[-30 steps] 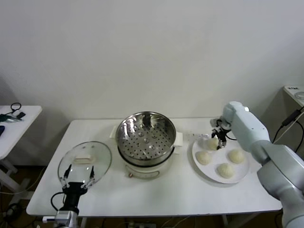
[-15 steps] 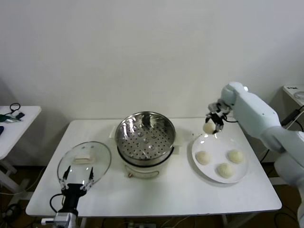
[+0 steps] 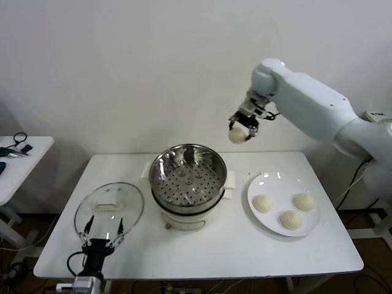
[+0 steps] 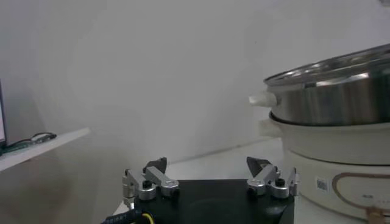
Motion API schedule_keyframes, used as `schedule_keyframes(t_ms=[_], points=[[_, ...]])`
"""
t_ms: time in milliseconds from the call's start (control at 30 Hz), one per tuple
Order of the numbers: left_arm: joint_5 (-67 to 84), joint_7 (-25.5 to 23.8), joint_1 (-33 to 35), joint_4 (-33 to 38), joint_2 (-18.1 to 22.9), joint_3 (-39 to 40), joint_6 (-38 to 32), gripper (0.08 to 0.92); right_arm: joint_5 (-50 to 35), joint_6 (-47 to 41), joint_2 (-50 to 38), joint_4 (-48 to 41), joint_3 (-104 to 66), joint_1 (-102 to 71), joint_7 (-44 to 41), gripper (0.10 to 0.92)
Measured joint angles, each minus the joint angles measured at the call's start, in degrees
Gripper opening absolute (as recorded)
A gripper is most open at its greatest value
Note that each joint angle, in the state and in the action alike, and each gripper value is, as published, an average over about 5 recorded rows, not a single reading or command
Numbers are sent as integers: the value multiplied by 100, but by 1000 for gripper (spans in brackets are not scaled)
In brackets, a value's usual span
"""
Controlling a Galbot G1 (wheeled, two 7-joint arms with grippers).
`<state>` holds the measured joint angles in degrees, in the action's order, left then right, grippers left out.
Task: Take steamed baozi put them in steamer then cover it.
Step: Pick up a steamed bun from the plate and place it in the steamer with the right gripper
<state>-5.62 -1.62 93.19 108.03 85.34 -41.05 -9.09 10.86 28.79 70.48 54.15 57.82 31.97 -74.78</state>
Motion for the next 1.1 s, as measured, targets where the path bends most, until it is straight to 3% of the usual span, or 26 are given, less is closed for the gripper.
schedule_keyframes(t_ms=[433,1100], points=[[-33,2,-12,-23,-47,34,2,823,1064,768,903,148,52,-341,294,719],[-4,15,26,-81,-81,11,-27,823,2907,1465,1770,-688,-421,-1384,801,721]])
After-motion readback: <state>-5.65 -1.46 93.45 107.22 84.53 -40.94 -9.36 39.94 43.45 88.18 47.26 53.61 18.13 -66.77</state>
